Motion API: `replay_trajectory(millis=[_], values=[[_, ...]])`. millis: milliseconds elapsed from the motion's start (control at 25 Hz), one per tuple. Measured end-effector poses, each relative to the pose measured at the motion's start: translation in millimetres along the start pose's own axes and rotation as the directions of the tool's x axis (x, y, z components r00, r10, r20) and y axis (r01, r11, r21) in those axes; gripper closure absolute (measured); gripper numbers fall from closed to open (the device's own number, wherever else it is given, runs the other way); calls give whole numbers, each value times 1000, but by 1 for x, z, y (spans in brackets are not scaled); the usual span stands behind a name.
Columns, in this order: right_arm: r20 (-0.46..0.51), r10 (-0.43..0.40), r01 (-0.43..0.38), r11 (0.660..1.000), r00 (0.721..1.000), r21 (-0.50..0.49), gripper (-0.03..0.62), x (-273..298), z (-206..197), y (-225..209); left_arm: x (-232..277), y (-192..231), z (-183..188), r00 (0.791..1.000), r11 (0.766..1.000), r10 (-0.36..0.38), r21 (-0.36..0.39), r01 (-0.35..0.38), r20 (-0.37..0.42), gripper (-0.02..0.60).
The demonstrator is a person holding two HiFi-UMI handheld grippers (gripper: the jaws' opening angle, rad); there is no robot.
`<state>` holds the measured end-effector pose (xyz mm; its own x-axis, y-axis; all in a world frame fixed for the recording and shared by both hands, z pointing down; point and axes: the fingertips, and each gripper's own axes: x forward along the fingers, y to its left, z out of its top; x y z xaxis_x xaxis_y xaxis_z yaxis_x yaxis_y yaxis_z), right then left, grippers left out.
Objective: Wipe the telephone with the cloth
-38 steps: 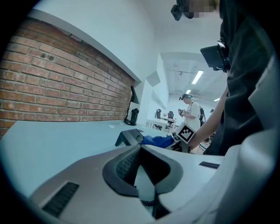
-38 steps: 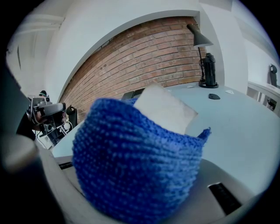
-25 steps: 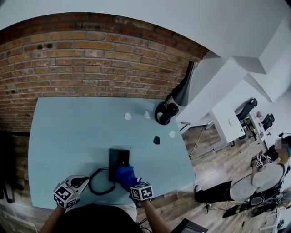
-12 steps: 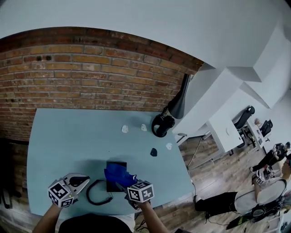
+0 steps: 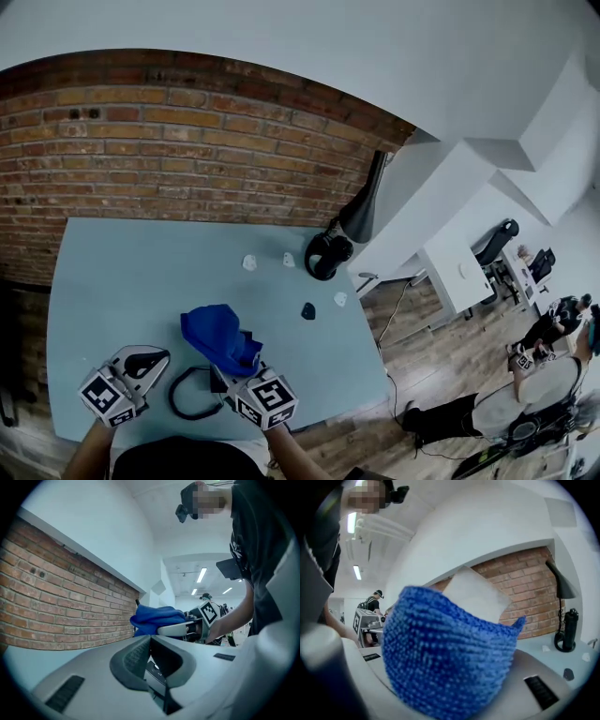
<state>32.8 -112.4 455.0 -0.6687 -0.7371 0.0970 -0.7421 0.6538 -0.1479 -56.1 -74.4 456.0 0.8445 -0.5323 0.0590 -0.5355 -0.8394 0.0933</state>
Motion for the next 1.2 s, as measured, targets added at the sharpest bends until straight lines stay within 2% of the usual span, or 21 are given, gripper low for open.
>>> replay_trajectory(millis=[160,360,600,800,1200], values=[[60,23,-19,997,998,-70,454,-2,-4,18,-4,-1,-10,1000,1000,20,0,-20,-1,560],[13,91,-91,994,996,-55,454,2,-41,39,-14,-3,-22,999,999,44,-17,-44,0,560],[-57,78,-81,995,995,-56,478,-1,-71,44,-17,-8,-47,998,999,48,-19,-49,-26,560],[-68,71,-73,997,995,-38,479,-1,-78,44,-19,-8,-57,997,998,48,-34,-50,-58,560],[-78,67,-70,997,995,-33,479,-3,-84,43,-14,-11,-63,998,998,28,-48,-31,-62,560]])
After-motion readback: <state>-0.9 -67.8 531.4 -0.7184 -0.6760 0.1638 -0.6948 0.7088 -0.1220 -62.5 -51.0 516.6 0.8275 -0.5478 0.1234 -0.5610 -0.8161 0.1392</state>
